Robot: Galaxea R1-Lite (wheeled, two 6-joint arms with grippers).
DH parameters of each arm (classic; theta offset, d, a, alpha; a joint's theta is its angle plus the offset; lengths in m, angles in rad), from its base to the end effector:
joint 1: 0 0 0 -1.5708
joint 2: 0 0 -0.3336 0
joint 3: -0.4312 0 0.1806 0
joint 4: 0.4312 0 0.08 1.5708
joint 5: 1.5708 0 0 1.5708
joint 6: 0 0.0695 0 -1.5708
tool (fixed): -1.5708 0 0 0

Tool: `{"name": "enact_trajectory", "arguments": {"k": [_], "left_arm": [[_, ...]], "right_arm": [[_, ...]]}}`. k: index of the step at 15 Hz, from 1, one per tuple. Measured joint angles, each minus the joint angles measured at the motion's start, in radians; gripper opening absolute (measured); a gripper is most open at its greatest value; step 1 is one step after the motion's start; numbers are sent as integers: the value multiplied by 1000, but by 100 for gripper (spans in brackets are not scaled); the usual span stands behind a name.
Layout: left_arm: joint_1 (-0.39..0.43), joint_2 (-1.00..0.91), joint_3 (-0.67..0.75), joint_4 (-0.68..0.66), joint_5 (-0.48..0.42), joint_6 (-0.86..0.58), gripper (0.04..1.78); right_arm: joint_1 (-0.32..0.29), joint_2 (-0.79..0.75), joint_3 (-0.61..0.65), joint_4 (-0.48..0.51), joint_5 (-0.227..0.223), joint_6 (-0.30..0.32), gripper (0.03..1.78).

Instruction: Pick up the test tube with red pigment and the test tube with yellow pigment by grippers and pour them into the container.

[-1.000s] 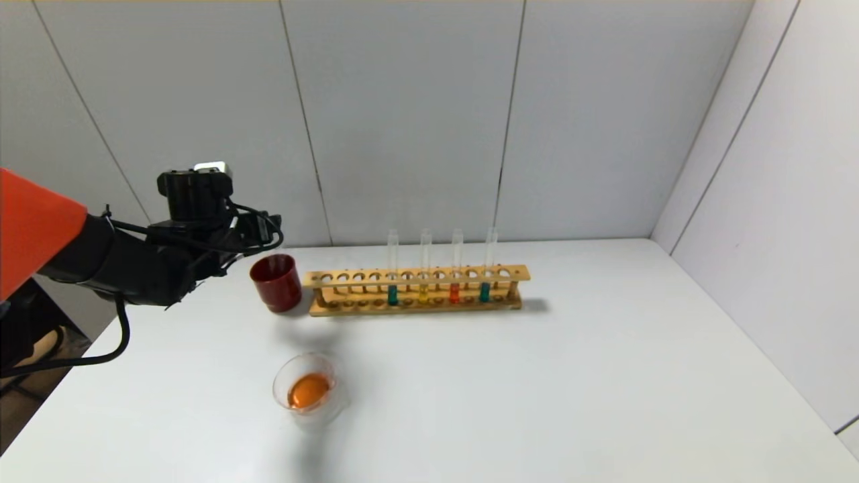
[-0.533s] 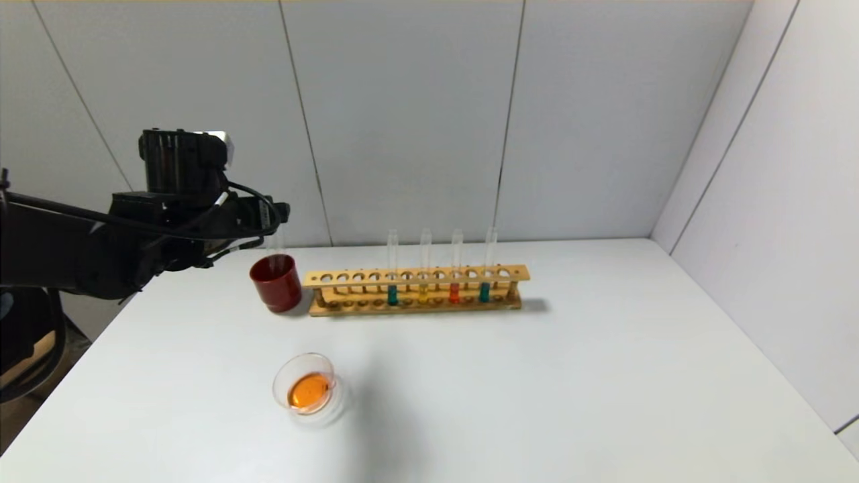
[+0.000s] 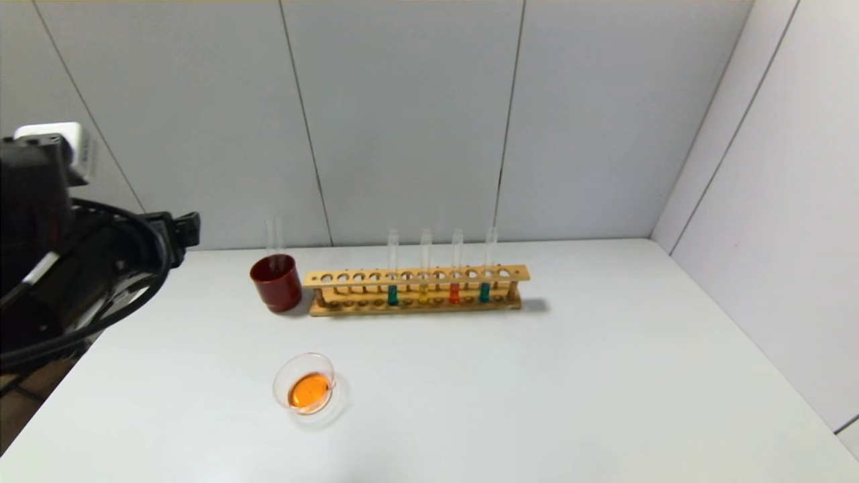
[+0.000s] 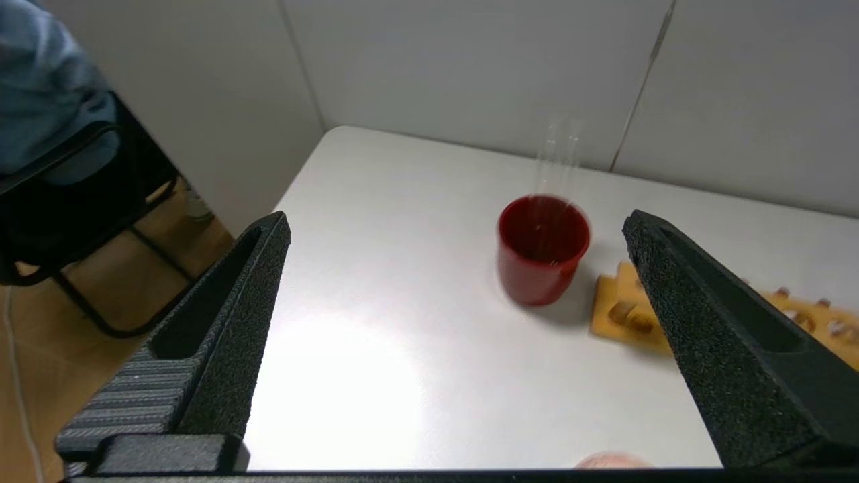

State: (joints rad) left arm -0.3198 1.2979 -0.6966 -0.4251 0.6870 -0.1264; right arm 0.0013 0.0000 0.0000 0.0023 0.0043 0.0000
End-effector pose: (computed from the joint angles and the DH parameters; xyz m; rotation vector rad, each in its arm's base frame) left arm 0.2225 -0.0272 0.2672 -0.0393 0.1317 0.3752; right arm -0.0200 0.0003 0.0751 0.0000 0.0023 0.0056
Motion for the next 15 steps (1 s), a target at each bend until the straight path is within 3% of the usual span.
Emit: {"name": "enact_trajectory", "arguments": {"k": [4, 8, 12, 15], "left_arm": [[44, -334, 223, 21, 23, 10, 175], [173, -673, 402, 94, 2, 34, 175], [311, -965, 528, 96, -160, 53, 175], [336, -1091, 648, -6, -298, 129, 175]], "right_arm": [[0, 0, 0, 0, 0, 0, 175], [0, 0, 0, 0, 0, 0, 175], [0, 0, 0, 0, 0, 0, 175], [0, 0, 0, 0, 0, 0, 175]]}}
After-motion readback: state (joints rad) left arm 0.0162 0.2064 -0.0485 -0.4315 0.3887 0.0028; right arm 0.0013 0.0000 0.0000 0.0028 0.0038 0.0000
